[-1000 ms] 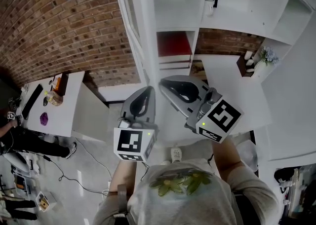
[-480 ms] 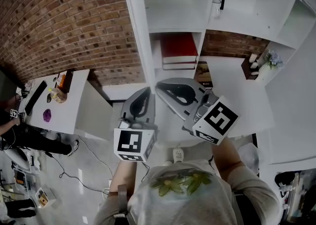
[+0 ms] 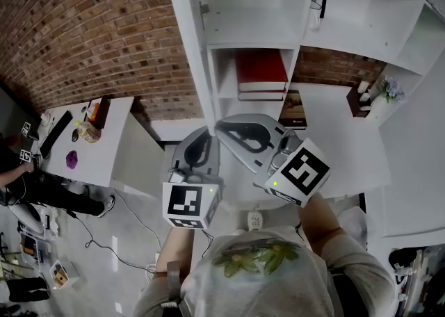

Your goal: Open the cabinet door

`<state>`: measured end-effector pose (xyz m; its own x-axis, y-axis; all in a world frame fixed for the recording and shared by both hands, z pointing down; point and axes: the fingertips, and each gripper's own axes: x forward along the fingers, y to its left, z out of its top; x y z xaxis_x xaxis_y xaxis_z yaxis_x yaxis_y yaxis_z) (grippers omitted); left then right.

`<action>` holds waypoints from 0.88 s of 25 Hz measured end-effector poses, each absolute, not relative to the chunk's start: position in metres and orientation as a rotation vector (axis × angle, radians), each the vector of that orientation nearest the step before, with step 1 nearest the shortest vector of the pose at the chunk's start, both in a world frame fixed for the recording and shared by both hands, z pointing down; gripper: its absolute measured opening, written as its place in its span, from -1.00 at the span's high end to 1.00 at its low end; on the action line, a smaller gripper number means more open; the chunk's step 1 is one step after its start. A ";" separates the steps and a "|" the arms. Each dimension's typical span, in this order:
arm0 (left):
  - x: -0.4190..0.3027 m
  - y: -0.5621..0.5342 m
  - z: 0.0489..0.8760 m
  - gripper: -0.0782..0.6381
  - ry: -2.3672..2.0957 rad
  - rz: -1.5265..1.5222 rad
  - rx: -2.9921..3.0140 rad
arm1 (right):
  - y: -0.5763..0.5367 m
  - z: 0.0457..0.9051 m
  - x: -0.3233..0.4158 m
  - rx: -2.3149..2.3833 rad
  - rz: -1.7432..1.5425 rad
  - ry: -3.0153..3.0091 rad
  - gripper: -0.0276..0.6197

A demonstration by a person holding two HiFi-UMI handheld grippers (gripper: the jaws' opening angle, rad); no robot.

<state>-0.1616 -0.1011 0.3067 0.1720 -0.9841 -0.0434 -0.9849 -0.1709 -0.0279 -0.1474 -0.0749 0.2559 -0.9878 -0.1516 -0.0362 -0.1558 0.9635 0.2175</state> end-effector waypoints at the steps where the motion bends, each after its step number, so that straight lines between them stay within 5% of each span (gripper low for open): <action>1: -0.164 -0.100 0.307 0.76 1.996 0.022 -2.361 | -0.074 0.256 -0.150 -0.235 0.348 3.094 0.82; 22: -0.209 -0.088 0.312 0.76 2.078 -0.017 -2.316 | -0.059 0.257 -0.198 -0.148 0.343 3.081 0.82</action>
<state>-0.2095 -0.0885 0.3117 0.1085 -0.9940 -0.0117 -0.9937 -0.1081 -0.0297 -0.1976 -0.0593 0.2574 -0.9948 -0.0902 -0.0483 -0.0986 0.9711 0.2175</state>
